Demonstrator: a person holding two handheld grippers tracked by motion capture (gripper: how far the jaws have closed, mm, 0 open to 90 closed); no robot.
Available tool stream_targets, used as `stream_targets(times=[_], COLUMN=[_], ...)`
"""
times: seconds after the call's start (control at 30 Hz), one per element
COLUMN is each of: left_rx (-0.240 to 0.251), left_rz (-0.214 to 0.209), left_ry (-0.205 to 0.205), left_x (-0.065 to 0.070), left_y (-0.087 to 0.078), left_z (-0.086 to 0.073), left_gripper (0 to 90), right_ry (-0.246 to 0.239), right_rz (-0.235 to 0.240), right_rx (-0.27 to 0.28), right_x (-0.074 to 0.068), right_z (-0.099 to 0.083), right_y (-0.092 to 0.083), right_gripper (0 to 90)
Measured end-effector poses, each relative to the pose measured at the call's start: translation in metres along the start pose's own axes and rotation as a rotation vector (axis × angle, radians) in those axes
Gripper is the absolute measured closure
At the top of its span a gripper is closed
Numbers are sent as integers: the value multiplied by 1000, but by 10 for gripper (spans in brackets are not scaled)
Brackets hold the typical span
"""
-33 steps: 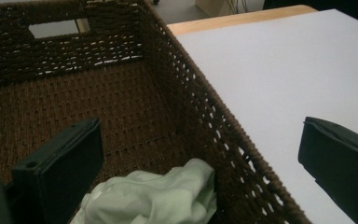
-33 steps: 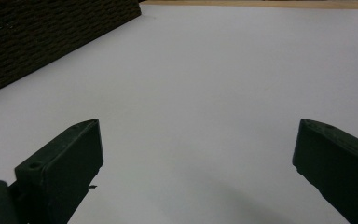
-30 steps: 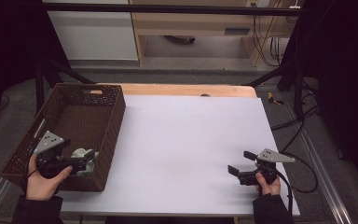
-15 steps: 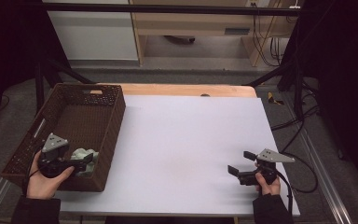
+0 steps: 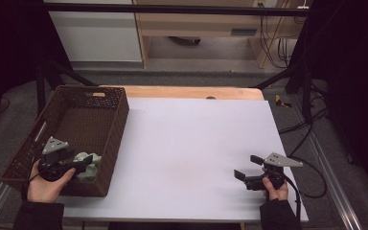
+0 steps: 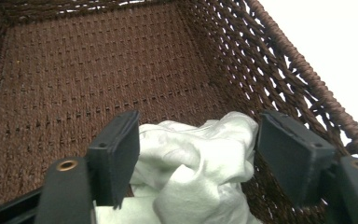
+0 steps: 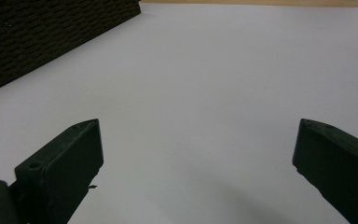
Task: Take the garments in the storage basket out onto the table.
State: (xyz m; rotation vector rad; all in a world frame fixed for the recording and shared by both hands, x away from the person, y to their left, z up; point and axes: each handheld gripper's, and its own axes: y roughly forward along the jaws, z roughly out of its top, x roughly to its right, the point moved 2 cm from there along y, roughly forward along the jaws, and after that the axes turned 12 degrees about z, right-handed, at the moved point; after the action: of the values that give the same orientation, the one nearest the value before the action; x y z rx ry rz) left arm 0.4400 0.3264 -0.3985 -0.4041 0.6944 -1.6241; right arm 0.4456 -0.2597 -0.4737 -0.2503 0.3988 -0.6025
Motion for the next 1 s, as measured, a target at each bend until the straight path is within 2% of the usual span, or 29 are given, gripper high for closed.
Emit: stream_targets(times=[0.2, 0.43, 0.67, 0.77, 0.87, 1.0], left_rx=[-59, -83, -107, -111, -116, -123], left_rz=[18, 36, 32, 37, 41, 24], left_ry=[26, 23, 14, 27, 34, 44], left_x=[3, 5, 7, 9, 10, 10], left_y=[4, 6, 6, 6, 6, 5], left_z=[-1, -1, -1, 0, 0, 0], left_gripper=[393, 497, 631, 712, 743, 801], right_ry=[-1, -1, -1, 0, -1, -3], right_rz=[1, 0, 1, 1, 1, 0], right_rx=[1, -1, -1, -1, -1, -1], right_x=[0, 0, 0, 0, 0, 1], right_z=[0, 0, 0, 0, 0, 0], right_y=[0, 0, 0, 0, 0, 0], right_gripper=[23, 23, 23, 23, 23, 23])
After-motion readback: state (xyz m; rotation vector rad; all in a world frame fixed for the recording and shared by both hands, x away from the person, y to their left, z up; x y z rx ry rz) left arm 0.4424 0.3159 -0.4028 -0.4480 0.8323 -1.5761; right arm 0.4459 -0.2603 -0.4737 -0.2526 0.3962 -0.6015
